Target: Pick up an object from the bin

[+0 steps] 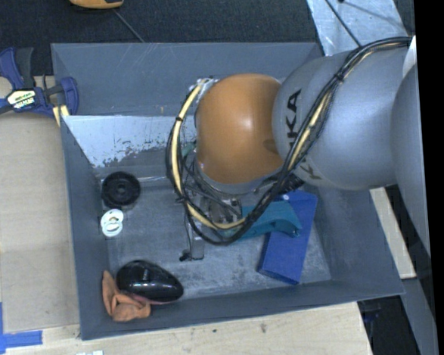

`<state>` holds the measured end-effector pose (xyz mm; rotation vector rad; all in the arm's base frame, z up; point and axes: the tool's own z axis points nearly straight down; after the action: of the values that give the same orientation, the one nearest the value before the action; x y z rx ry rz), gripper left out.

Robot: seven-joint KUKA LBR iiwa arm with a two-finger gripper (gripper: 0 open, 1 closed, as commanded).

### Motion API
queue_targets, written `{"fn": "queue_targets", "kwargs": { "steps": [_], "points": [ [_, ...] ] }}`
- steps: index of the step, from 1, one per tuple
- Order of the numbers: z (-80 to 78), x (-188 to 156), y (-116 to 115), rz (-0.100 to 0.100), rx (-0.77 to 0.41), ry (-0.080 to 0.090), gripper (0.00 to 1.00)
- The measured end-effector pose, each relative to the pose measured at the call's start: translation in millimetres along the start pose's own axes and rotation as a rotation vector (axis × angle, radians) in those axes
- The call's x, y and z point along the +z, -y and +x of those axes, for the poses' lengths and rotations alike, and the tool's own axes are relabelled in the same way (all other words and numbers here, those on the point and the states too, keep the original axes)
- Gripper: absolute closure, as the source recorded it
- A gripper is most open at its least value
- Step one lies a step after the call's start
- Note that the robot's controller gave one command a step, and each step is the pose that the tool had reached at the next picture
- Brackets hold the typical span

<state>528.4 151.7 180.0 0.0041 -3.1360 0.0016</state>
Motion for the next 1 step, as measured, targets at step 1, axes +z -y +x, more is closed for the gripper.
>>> {"fn": "queue_targets", "kwargs": {
  "steps": [1],
  "points": [
    [-1.6,-4.8,0.5,-0.002,0.003,0.008,0.00]
  ]
}}
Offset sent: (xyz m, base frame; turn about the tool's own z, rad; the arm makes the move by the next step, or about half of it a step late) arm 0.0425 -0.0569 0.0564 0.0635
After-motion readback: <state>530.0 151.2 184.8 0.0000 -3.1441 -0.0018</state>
